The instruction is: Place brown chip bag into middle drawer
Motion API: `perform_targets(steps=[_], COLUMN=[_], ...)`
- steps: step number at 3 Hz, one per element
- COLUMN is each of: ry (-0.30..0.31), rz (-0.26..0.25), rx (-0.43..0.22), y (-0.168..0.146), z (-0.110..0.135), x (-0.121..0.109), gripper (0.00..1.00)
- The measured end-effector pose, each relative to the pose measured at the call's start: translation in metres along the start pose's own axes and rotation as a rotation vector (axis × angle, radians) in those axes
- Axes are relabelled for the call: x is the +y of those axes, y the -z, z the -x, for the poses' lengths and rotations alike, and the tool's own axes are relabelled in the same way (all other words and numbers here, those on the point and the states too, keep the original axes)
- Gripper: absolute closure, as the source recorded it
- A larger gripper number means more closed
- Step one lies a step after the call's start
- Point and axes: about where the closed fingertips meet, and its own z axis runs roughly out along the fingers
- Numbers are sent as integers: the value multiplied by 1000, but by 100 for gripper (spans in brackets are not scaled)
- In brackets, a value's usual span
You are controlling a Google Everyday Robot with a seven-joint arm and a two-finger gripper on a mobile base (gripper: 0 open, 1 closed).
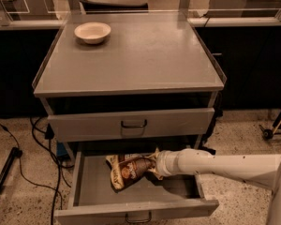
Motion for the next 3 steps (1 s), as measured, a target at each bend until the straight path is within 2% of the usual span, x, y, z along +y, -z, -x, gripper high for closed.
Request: perform_targets(steps=[2,3], ry=[15,15], rz=[24,24], rx=[0,-1], y=[-39,-40], z=[-2,-2], x=[-6,-6], gripper=[100,74])
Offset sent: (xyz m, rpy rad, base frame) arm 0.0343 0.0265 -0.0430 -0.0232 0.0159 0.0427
